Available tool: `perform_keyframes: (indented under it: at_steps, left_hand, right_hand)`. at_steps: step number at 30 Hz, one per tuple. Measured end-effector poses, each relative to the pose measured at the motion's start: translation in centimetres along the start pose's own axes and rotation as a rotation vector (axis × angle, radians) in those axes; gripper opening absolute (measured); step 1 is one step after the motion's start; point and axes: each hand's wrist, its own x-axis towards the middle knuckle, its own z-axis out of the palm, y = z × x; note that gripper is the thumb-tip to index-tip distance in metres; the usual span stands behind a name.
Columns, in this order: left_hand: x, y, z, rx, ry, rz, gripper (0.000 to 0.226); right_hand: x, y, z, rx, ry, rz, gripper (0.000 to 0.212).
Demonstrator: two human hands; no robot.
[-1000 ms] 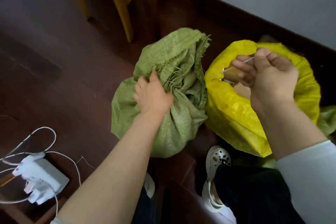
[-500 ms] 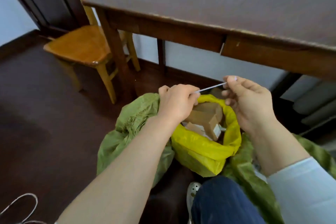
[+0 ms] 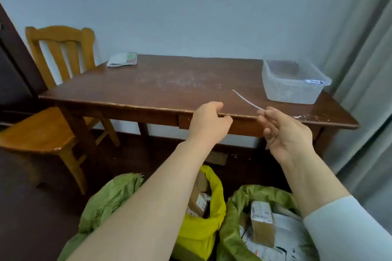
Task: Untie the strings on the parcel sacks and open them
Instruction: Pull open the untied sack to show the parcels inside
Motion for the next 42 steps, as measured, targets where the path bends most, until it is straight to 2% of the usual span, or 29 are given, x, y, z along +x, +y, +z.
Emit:
perform_keyframes:
  at_steps: [8, 14, 17, 18, 20, 22, 27, 30, 35, 42]
  left_hand:
    - [5.1, 7.8, 4.9, -0.104, -0.108, 0.064, 0.041]
    - [8.0, 9.3, 6.6, -0.117, -0.102, 0.048, 0.04]
    - [8.9, 9.3, 6.7, -0.135, -0.088, 0.04, 0.039]
    - [9.1, 9.2, 6.8, -0.132, -0.085, 0.043, 0.039]
    - [9.3, 9.1, 6.8, -0.133, -0.079, 0.046, 0.039]
    - [9.4, 9.0, 7.0, -0.145, -0.076, 0.043, 0.039]
    - [8.5, 8.1, 7.1, -0.142, -0.089, 0.02, 0.032]
    - [7.3, 6.7, 6.2, -0.14, -0.078, -0.016, 0.035]
    - [4.3, 2.1, 2.9, -0.109, -0.041, -0.087, 0.039]
    - [-1.0, -8.6, -2.2, -0.107, 0.059, -0.287, 0.036]
  right_hand:
    - [5.7, -6.5, -1.7, 0.06, 0.173, -0.212, 0.015]
    - [11.7, -9.5, -0.6, -0.054, 0.323, -0.184, 0.008]
    - [14.0, -10.0, 0.0, -0.13, 0.171, -0.131, 0.004]
    - [14.4, -9.9, 0.3, -0.141, 0.111, -0.11, 0.012]
    - [14.9, -9.5, 0.5, -0.134, 0.099, -0.081, 0.028]
    - [14.5, -9.0, 0.5, -0.088, 0.134, -0.061, 0.032]
    - [12.5, -7.3, 0.6, -0.089, 0.096, -0.05, 0.017]
    - [10.7, -5.7, 1.4, -0.162, -0.014, -0.052, 0.015]
    - [6.7, -1.2, 3.2, -0.31, -0.166, 0.005, 0.016]
    - [0.1, 8.8, 5.6, -0.488, -0.445, 0.143, 0.015]
